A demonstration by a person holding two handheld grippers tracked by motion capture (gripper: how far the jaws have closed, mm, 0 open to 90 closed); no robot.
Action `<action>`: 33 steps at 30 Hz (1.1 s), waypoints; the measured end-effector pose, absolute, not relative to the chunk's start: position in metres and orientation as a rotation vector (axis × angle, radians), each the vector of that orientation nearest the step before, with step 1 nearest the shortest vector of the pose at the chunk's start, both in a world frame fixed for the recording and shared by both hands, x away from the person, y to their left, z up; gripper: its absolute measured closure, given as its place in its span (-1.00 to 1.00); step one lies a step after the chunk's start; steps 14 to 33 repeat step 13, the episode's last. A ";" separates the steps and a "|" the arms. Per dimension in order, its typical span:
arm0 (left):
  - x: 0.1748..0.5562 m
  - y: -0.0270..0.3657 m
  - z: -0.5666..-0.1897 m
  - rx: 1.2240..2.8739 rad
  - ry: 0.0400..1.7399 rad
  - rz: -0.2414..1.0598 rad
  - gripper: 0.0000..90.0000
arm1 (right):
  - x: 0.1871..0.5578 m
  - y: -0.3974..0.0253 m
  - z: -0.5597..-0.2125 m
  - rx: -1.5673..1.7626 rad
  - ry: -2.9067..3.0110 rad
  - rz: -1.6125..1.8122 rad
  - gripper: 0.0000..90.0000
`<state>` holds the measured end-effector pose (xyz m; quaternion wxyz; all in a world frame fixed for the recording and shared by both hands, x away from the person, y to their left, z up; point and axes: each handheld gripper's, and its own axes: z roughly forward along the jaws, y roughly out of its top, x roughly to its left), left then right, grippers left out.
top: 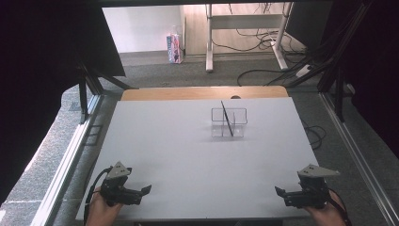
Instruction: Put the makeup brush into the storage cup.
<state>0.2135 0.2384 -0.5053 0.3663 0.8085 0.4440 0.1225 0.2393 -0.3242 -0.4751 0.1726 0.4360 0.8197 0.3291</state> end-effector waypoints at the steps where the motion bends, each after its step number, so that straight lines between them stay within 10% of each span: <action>1: 0.214 0.238 -0.505 2.079 1.141 0.315 -1.00 | 0.239 -0.325 -0.476 1.246 2.327 0.930 -1.00; 33: 0.214 0.238 -0.505 2.085 1.139 0.317 -1.00 | 0.238 -0.329 -0.480 1.263 2.341 0.899 -1.00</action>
